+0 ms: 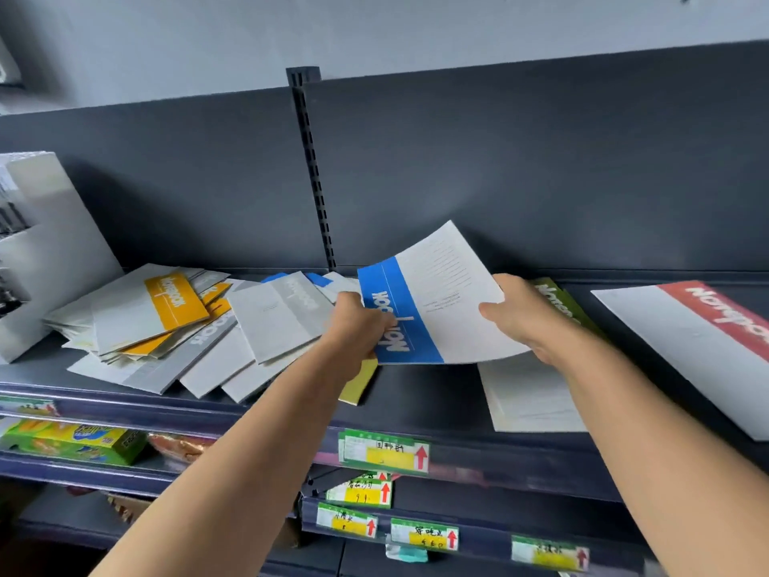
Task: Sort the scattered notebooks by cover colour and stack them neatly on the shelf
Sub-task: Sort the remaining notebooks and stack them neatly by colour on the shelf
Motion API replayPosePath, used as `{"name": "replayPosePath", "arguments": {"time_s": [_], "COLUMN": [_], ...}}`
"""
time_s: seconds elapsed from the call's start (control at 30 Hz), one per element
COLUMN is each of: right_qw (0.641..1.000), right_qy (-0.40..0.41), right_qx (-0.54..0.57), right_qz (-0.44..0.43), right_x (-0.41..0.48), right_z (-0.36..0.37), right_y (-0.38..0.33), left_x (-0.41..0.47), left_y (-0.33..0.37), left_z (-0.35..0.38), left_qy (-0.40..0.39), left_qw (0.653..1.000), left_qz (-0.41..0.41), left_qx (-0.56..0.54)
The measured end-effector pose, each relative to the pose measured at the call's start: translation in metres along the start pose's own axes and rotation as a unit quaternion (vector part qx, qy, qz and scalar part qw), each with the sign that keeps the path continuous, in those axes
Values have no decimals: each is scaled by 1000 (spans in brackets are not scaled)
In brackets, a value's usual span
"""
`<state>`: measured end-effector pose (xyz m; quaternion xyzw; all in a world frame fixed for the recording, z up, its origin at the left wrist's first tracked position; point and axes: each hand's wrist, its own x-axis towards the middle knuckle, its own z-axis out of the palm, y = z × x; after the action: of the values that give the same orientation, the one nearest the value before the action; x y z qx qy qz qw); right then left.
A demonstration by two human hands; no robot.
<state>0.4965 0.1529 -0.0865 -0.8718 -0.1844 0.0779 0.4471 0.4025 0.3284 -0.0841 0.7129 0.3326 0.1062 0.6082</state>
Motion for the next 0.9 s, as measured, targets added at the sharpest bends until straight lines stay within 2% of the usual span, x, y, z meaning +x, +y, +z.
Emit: {"name": "replayPosePath", "arguments": {"time_s": [0.13,0.4,0.73,0.9], "right_qw": [996,973,961,959], "right_qy": [47,44,13,24], "right_qx": [-59,-204,-257,-269], "right_qz": [41,98,100,88], "right_x": [-11,-31,-32,-30], "right_z": [-38,-107,-136,-147], "right_y": [37,96,129,134], "left_x": [-11,-32,-32,-36], "left_y": [13,20,14,13], "left_z": [51,141,191,204], "left_qy": [-12,-87,-79,-69], "left_qw": [999,978,970,971], "left_qz": [27,97,76,68], "left_qx": [42,160,215,217]}}
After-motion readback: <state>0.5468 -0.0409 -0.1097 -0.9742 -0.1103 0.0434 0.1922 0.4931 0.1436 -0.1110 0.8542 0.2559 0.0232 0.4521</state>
